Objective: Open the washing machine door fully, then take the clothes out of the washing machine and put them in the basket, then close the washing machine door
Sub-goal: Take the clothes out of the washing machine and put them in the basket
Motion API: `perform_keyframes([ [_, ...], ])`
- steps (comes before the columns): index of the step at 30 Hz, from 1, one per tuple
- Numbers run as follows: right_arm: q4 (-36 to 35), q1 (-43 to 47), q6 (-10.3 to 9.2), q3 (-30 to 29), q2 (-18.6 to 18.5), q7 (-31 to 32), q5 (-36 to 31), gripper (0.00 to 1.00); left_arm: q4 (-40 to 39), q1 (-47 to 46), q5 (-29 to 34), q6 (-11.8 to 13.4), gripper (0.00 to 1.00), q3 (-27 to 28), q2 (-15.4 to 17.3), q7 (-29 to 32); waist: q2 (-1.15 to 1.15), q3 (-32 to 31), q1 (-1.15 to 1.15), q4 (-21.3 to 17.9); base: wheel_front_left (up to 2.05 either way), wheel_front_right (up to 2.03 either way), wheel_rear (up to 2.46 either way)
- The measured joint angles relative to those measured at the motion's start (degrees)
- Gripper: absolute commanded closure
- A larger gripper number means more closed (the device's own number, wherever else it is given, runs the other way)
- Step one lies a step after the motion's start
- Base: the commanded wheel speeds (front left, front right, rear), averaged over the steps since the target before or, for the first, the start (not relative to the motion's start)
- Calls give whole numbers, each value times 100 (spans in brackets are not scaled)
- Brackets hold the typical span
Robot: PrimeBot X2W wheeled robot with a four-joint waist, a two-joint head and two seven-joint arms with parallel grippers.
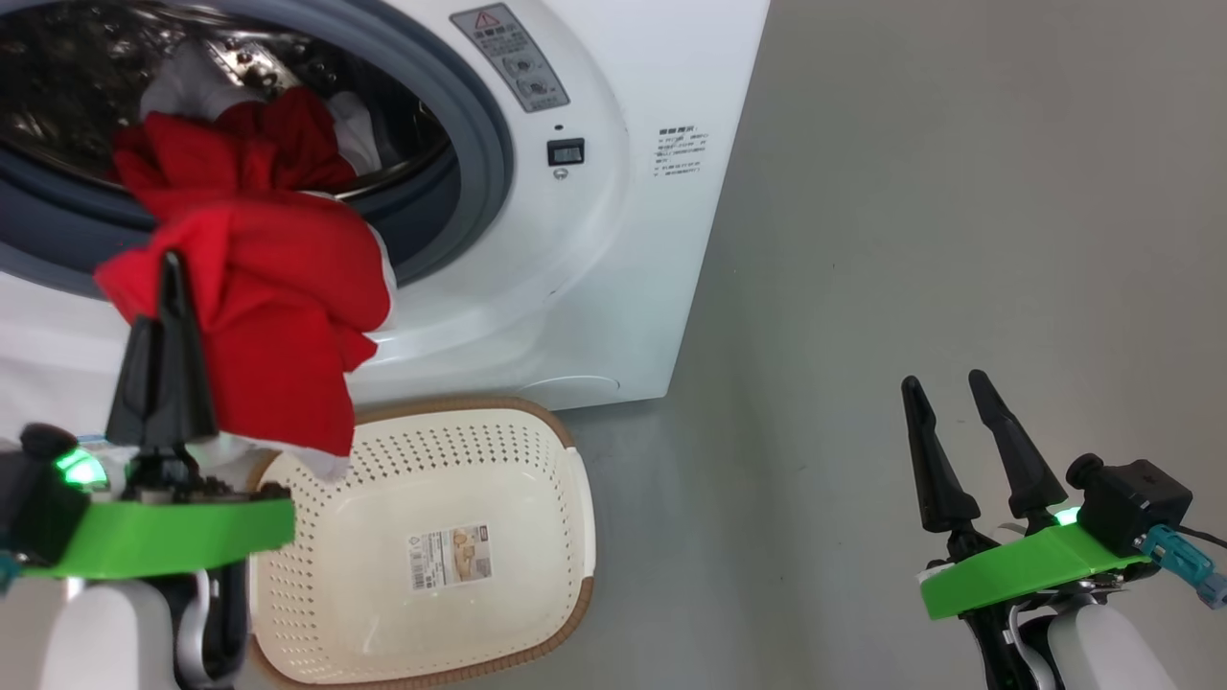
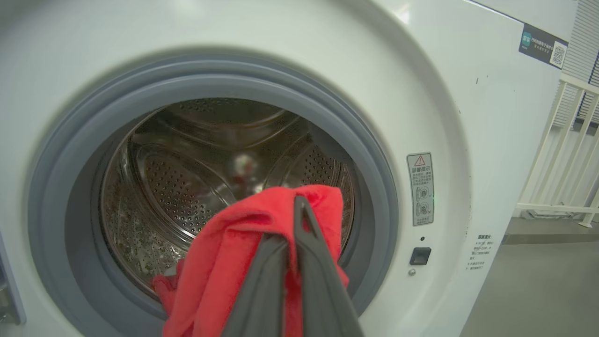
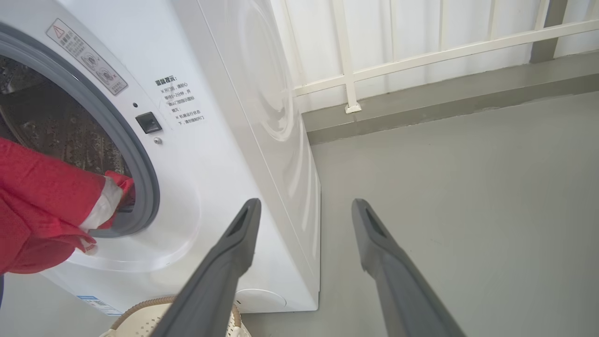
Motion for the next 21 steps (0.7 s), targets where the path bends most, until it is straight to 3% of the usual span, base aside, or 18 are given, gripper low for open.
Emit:
perform_keyframes([
  [8, -11, -13, 0, 26, 0, 0, 2, 0, 322, 528, -25, 0, 100, -134, -99, -5, 0, 178, 0, -42, 0, 0, 0],
  [21, -66, -289, 0, 59, 0, 0, 36, 0, 2182, 322, -55, -1, 100, -543, -78, -5, 0, 676, 0, -66, 0, 0, 0],
])
